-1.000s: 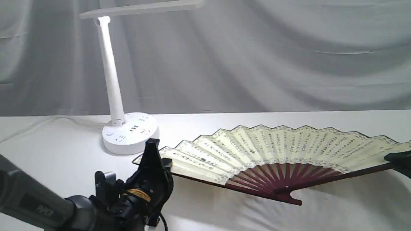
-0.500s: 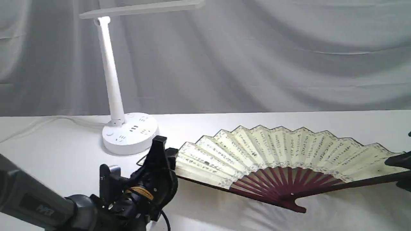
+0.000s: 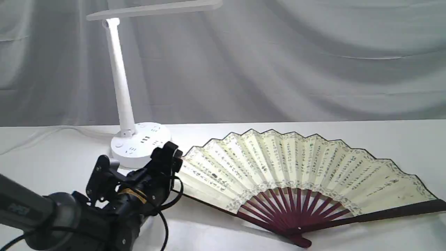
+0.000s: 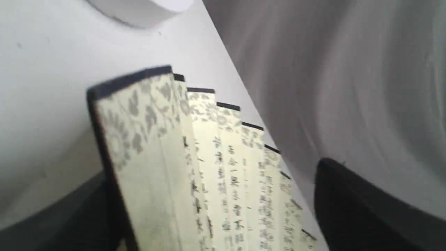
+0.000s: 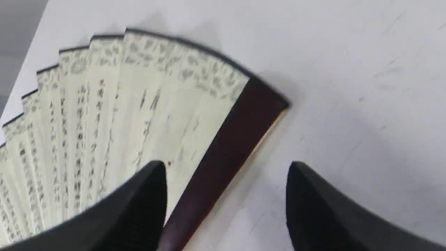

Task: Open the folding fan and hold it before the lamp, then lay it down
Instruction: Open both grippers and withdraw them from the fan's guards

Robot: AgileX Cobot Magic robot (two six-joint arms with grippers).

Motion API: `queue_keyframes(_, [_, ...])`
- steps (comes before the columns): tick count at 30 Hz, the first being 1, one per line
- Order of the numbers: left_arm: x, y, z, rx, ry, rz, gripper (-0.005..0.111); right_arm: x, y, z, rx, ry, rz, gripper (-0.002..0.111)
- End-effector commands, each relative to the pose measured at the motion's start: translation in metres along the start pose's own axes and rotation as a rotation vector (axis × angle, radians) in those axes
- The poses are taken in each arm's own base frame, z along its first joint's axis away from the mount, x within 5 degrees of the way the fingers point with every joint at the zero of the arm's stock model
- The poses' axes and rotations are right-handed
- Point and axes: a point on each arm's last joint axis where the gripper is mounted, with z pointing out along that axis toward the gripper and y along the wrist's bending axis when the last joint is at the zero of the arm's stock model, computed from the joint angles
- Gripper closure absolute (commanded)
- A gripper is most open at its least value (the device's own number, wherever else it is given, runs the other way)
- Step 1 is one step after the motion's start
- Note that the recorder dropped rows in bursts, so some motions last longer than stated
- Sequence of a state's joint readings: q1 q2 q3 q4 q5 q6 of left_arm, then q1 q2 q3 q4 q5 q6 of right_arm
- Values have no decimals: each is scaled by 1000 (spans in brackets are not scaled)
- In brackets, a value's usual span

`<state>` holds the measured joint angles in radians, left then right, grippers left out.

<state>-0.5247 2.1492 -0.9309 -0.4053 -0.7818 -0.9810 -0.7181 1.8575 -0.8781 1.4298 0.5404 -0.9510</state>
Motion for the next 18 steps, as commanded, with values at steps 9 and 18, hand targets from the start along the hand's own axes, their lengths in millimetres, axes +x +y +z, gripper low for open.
queue_keyframes(9, [-19,-24,-15,-80,117,587,35,-1,8,-11,-44,1,-32,56])
queue_keyframes(18, [-28,-51,-31,-14,136,723,36,18,32,-5,-192,134,-96,62])
